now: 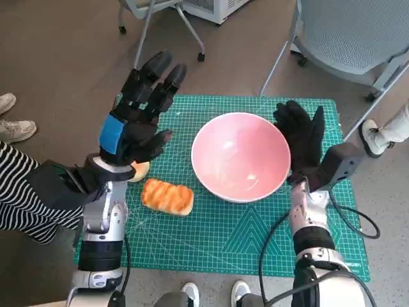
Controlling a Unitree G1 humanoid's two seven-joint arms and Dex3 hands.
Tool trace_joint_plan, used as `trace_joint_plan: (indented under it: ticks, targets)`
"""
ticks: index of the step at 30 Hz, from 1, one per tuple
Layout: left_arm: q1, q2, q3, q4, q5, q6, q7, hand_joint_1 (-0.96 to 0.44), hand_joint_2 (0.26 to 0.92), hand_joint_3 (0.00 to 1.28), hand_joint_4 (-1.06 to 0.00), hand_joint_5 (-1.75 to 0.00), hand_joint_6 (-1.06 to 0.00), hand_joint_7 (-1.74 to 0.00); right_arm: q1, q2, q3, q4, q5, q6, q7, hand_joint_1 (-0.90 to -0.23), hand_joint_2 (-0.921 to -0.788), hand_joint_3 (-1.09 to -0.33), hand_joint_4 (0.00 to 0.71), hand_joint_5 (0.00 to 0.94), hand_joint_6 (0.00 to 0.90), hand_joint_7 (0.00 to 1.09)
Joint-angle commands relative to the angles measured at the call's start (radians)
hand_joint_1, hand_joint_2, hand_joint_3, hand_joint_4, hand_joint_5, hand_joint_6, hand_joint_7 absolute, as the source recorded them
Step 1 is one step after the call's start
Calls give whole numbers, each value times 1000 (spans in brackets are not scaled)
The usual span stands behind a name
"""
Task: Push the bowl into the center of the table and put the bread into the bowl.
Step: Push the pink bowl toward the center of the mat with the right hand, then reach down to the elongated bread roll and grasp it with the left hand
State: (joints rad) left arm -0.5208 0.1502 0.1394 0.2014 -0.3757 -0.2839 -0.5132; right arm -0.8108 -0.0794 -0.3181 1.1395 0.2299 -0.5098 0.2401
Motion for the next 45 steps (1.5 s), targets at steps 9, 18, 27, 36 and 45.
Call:
trace_joint_plan:
  ticks: [9,18,27,36,45]
  targets:
    - [-23,-9,2,16,-3,-18,-4,-543,921,339,-155,-2,1,-426,104,-30,66,-331,-26,-94,25,-660,-921,-817,189,9,166,417]
    - [-32,-12,-9,-4,-3,-8,-1,-549,921,323,-147,-1,1,-427,209,-45,137,-675,-60,-70,19,-755,-921,-722,202,11,171,465]
    - [-51,-12,-12,6,-6,-16,-15,-563,921,296,-148,-1,1,-432,244,-65,186,-807,-90,-60,25,-775,-921,-670,248,26,173,503]
    - [-63,-10,-17,6,-4,-26,-33,-568,921,289,-152,-4,1,-442,285,-84,223,-910,-118,5,16,-813,-921,-665,253,13,132,564]
    - [-69,16,-11,-11,-3,-23,-57,-568,921,283,-149,-2,1,-452,294,-85,225,-941,-114,50,15,-821,-921,-669,252,9,115,580]
